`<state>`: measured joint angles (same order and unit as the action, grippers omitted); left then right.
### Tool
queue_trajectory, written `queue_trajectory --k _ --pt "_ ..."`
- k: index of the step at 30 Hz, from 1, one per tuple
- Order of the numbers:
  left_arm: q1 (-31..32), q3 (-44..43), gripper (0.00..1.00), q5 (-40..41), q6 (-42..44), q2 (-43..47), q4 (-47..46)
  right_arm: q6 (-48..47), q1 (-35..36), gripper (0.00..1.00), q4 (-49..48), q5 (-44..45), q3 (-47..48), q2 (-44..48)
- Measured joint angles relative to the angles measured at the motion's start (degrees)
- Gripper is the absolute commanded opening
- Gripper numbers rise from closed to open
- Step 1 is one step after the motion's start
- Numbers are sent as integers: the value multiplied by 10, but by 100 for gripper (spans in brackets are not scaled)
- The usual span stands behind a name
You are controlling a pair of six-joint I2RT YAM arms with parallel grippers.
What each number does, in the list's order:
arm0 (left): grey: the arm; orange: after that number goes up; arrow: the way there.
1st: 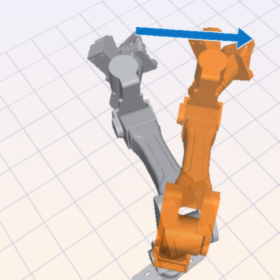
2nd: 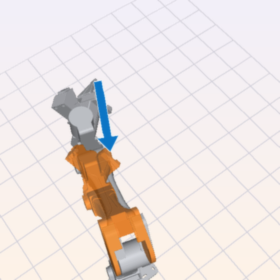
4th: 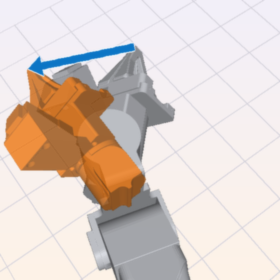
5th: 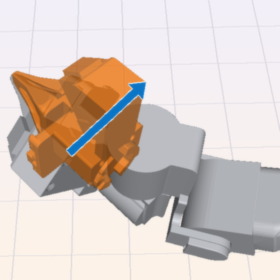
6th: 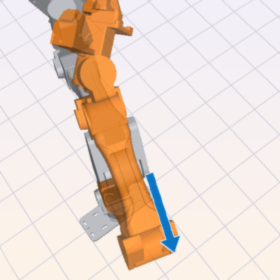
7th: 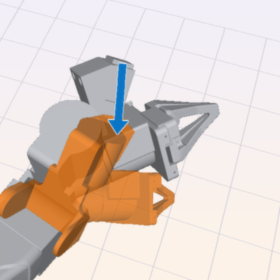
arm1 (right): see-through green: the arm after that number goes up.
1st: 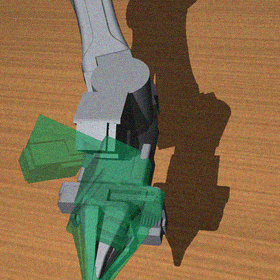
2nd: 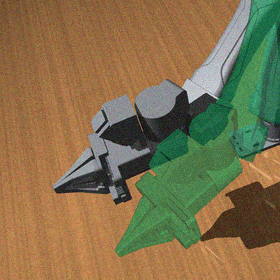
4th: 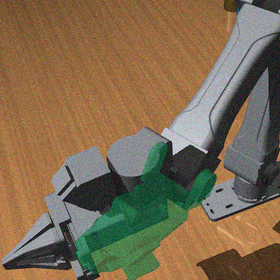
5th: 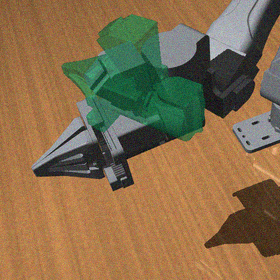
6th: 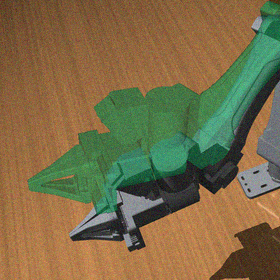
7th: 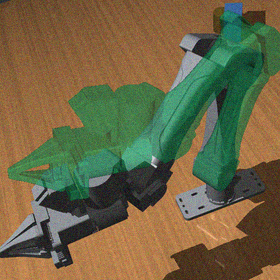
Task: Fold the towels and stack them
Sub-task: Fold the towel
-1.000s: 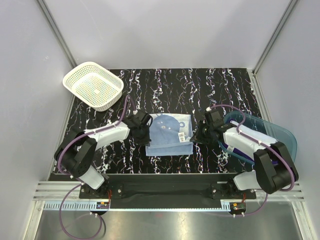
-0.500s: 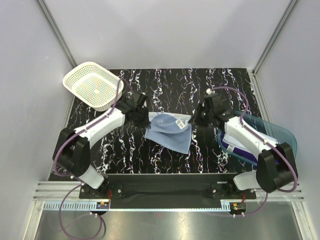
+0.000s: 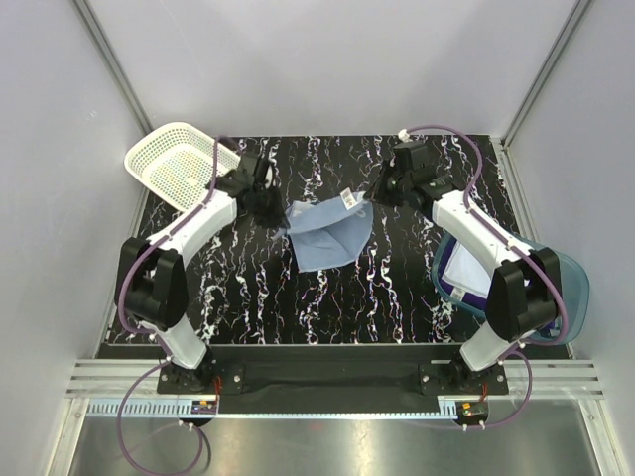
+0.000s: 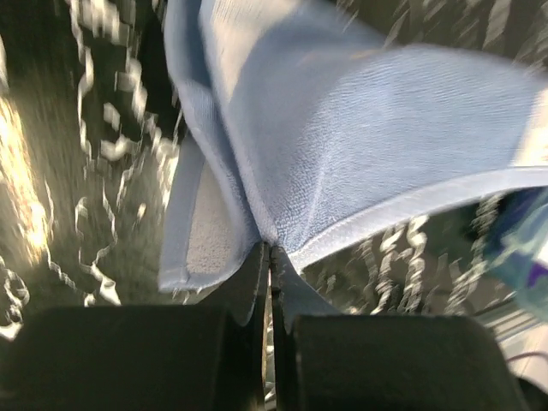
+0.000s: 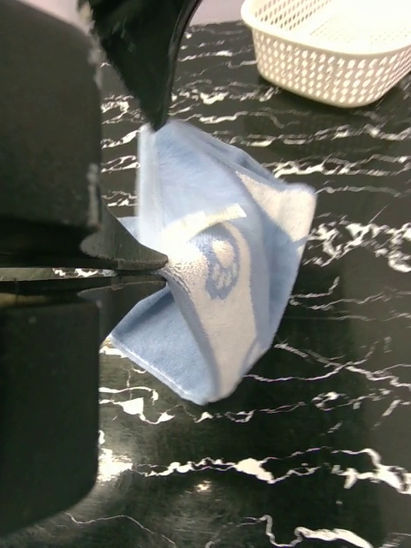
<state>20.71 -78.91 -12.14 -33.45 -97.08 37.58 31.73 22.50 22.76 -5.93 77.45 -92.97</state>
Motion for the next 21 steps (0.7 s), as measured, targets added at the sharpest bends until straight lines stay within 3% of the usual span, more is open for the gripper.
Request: queue_trajectory --k 7,16,21 --pt "12 149 4 -1 -11 23 -18 5 0 0 -5 -29 -91 4" --pt "96 238 32 20 -32 128 -52 10 0 0 -14 -57 -213 99" --pt "95 267 37 26 -37 130 -72 29 0 0 -45 -83 -296 141"
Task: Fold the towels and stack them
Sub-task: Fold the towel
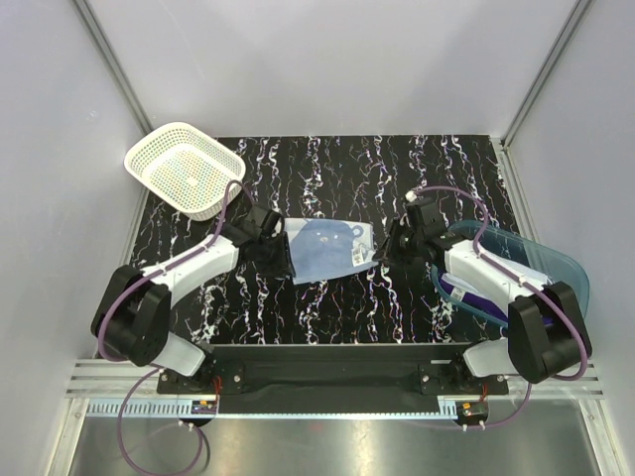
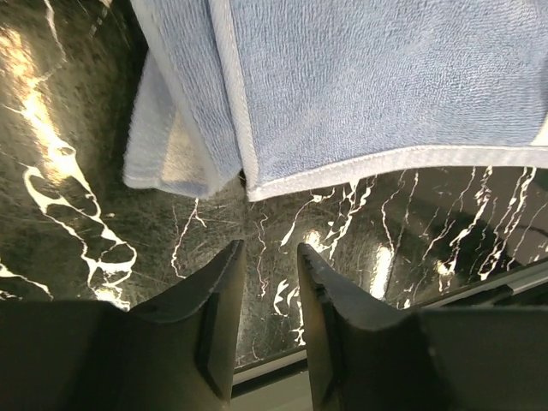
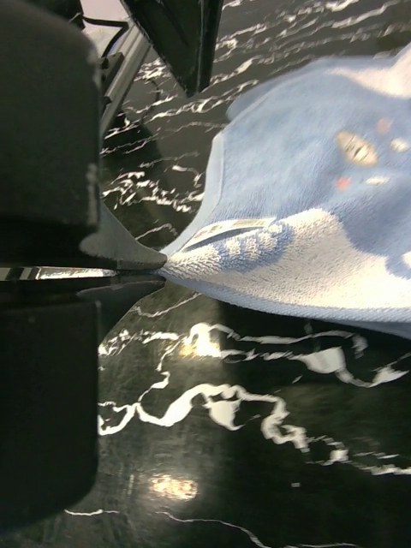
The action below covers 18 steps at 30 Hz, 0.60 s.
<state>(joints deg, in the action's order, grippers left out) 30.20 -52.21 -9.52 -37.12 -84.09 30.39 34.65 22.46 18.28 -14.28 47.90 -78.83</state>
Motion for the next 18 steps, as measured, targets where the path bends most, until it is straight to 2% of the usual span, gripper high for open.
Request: queue_trajectory --k 5,9,18 --pt "22 33 45 4 -13 3 -37 18 0 0 -14 -18 -47 7" --pt "31 67 45 11 -24 1 -78 25 0 0 -26 -23 -55 12" --pt "31 69 45 50 -18 -43 -121 25 0 0 -38 -30 -55 16"
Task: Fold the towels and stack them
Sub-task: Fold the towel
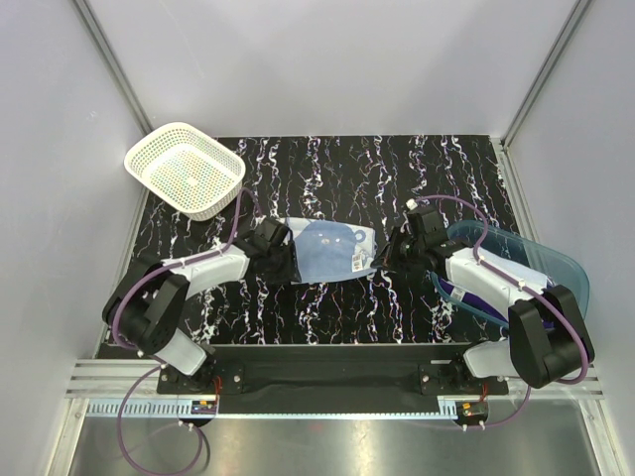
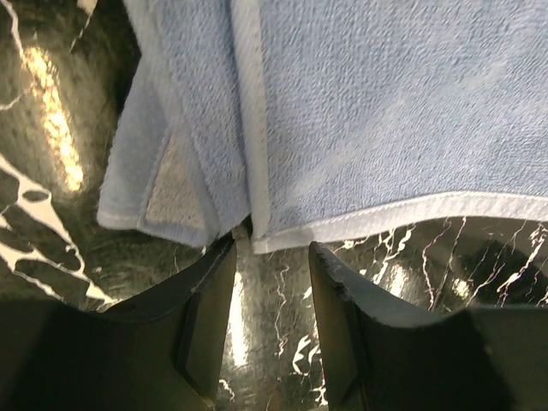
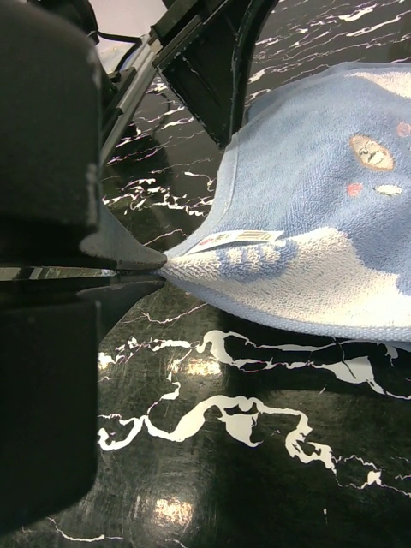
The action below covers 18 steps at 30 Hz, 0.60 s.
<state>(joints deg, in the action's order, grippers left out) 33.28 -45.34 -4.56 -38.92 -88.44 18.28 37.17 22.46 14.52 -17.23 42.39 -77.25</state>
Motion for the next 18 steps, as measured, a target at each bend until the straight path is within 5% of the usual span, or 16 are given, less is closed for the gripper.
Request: queue_trajectory --k 9,18 --pt "0 -4 39 3 0 -17 -38 0 0 0 -2 0 0 0" --pt "0 -7 0 5 -4 -28 -47 0 0 0 -2 0 0 0"
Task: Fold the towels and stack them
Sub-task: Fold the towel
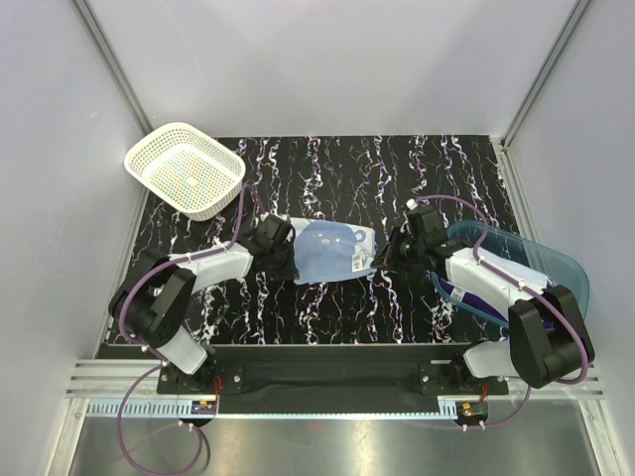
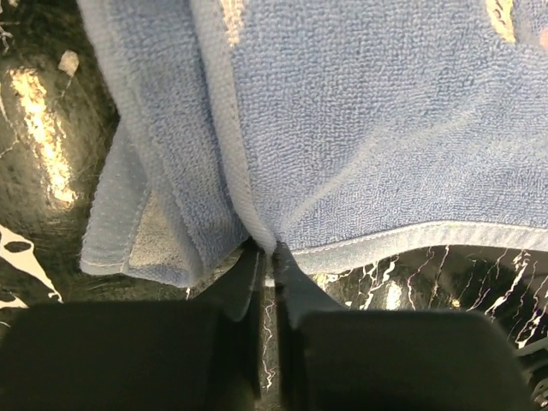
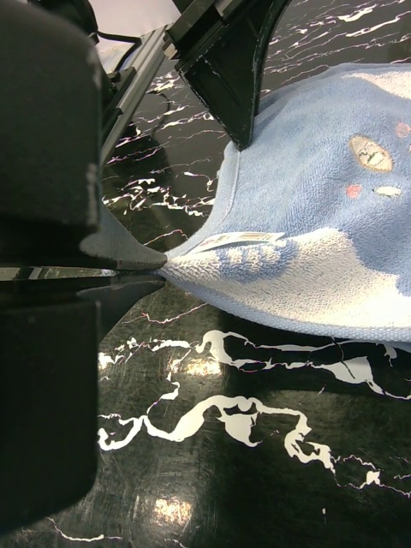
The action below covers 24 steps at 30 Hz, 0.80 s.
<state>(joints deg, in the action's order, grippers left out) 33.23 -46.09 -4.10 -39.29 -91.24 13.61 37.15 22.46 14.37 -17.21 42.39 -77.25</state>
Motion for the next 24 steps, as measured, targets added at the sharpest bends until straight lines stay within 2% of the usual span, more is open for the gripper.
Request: queue_trajectory --k 4,9,14,19,24 --pt "0 -17 0 1 8 -4 30 -3 0 0 5 3 1 0" --pt "0 -60 0 -18 17 28 113 -16 0 0 69 30 32 40" --pt "4 -141 0 -58 14 158 198 -31 0 0 134 56 96 162" --pt "19 -225 0 -104 -20 303 213 -29 0 0 151 62 140 321" --pt "50 -266 0 -132 -72 368 217 -5 0 0 160 62 190 429"
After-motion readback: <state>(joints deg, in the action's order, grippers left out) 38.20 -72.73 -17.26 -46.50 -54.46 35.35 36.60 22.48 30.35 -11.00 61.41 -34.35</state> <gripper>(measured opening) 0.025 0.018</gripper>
